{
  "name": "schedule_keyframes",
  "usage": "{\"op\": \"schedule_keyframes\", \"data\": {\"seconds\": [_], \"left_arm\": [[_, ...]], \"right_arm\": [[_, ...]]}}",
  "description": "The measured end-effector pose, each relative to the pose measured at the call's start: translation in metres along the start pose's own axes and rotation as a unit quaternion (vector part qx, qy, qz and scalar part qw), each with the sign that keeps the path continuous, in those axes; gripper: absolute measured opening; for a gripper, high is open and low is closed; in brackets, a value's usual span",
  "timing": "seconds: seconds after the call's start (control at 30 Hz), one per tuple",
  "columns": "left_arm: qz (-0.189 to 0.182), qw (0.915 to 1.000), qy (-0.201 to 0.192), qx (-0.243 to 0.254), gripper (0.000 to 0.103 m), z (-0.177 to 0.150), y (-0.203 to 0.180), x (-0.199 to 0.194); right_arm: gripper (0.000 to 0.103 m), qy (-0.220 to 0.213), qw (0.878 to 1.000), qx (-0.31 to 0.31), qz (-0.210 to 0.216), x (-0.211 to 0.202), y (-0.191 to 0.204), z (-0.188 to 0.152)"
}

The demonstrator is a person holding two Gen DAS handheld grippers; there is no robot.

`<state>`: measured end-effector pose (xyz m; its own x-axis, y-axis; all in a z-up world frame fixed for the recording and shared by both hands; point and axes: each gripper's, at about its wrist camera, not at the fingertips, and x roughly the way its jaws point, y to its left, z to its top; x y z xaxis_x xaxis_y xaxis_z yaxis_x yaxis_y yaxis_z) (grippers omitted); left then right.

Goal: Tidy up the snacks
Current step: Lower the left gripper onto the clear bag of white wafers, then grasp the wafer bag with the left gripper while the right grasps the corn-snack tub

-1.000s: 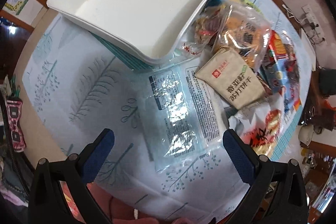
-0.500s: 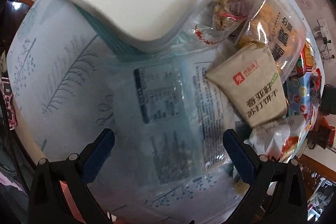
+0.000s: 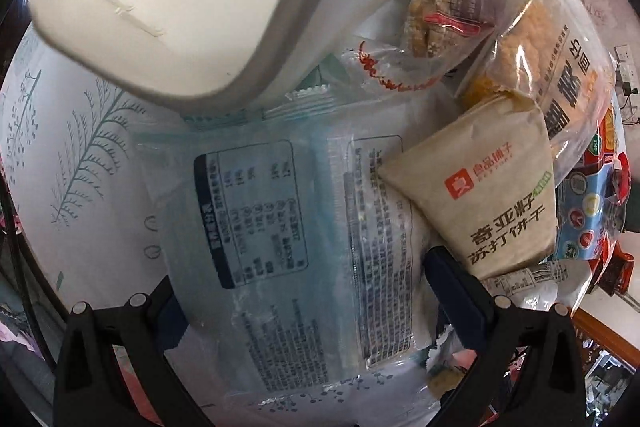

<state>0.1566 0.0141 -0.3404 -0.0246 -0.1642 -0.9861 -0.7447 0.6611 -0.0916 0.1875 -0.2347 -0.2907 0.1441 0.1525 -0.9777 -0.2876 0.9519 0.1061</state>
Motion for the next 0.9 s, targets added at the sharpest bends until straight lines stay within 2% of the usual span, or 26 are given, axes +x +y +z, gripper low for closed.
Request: {"op": "schedule_keyframes", "data": {"seconds": [0.23,0.4,0.53,0.67,0.73,0.9], "left_arm": [[0.005,1.0,-0.002,-0.003,0.103,0.003,-0.01,0.013],[0.006,1.0,-0.002,-0.001,0.102,-0.006,-0.01,0.001],[0.008,1.0,-0.003,0.004,0.096,-0.013,-0.005,-0.01],[-0.002,0.9983,0.046,-0.036,0.094,-0.02,0.012,-0.007],[-0.008,0.9975,0.056,-0.043,0.093,-0.024,0.019,-0.006],[0.006,0.9958,0.081,-0.042,0.092,-0.037,0.032,-0.007]], "right_arm": [[0.085,0.007,1.0,-0.018,0.008,0.013,0.01,0.007],[0.084,0.008,0.999,-0.031,-0.015,0.017,0.021,0.009],[0.075,0.007,0.999,-0.041,-0.035,0.017,0.025,0.006],[0.069,0.007,0.998,-0.051,-0.042,0.017,0.026,-0.001],[0.069,0.006,0.997,-0.057,-0.047,0.02,0.027,-0.003],[0.067,0.01,0.997,-0.057,-0.053,0.024,0.03,-0.003]]}}
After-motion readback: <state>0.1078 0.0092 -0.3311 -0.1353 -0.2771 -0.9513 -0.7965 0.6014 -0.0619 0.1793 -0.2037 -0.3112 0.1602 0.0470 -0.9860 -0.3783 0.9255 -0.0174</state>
